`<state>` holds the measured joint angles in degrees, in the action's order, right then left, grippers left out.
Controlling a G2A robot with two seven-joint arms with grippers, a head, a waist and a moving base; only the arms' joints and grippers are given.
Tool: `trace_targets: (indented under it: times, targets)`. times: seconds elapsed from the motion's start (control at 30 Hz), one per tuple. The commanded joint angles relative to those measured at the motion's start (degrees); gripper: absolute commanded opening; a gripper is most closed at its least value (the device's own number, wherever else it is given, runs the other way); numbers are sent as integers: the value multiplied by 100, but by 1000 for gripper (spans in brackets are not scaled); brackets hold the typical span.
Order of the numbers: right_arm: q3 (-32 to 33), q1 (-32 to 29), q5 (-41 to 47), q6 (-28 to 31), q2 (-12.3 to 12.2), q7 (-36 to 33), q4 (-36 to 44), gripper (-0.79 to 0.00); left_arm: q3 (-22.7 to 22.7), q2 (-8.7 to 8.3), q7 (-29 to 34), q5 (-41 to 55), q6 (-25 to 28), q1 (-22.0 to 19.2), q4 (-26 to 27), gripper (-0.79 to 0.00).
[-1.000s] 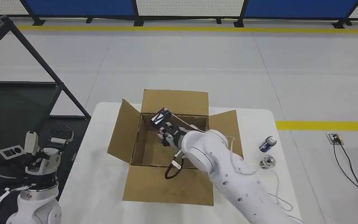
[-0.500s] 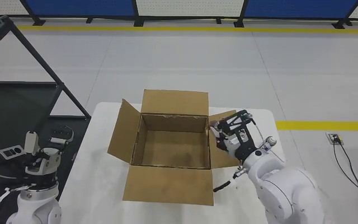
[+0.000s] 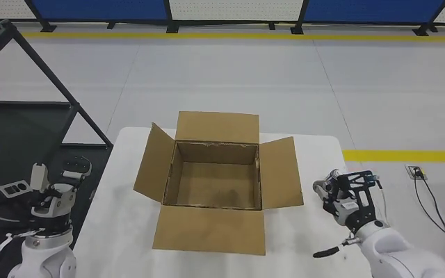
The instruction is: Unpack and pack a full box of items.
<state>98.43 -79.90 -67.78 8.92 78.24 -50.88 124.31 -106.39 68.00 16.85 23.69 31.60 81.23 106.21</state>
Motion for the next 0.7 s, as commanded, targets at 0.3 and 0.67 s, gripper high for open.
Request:
trace_targets:
  times: [0.3,0.67]
  targets:
    - [-124,168,-531,278,-113,-303,-1175,-785,0,0,0,0,0,0,0,0]
    - [-675,709,-1248,-82,-155,-807,-2045,-785,0,0,0,0,0,0,0,0]
